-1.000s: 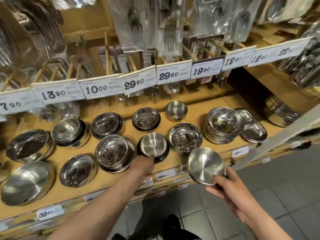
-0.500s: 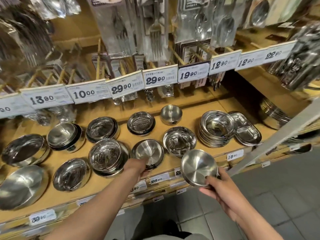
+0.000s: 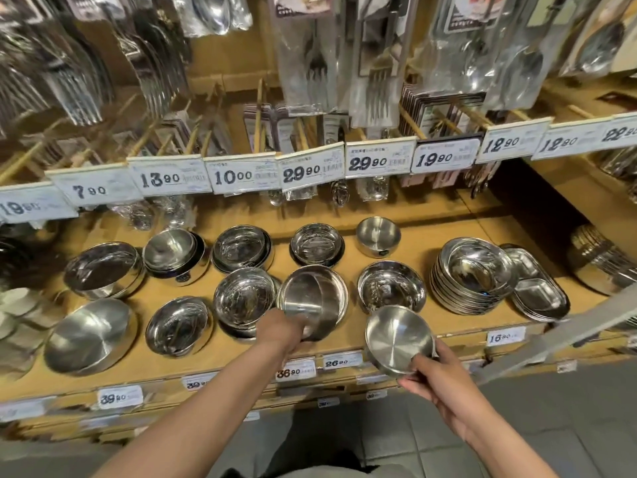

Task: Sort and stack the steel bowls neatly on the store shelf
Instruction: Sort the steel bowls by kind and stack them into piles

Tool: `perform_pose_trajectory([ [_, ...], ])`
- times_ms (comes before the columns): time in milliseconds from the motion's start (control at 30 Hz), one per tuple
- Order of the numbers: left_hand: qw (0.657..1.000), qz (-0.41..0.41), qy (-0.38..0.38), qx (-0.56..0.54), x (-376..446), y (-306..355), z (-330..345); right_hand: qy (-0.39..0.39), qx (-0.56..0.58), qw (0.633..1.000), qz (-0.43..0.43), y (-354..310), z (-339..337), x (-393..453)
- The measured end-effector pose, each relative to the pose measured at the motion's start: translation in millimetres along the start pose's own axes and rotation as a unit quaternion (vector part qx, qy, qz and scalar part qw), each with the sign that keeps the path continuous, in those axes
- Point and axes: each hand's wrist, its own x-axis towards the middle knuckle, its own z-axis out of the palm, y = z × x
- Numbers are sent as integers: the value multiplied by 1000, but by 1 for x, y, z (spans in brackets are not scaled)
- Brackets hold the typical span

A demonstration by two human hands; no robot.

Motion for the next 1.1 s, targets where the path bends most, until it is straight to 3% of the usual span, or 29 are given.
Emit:
perform_pose_trajectory([
  [67, 998, 24, 21, 57, -10, 3, -8, -2, -15, 1000, 3, 2, 5, 4],
  [433, 996, 52, 59, 44, -30, -3, -51, -89, -68, 994, -8, 12, 85, 36],
  [767, 996, 43, 60, 50, -36, -13, -71, -28, -172, 984, -35, 22, 119, 71],
  [967, 996, 53, 56, 42, -39, -8, -62, 13, -329, 942, -65, -1, 103, 48],
  [1033, 993, 63, 53, 81, -42, -2, -57, -3, -280, 955, -95, -16, 93, 38],
  [1100, 991, 75, 41, 104, -43, 6, -49, -71, -147, 983, -82, -38, 88, 30],
])
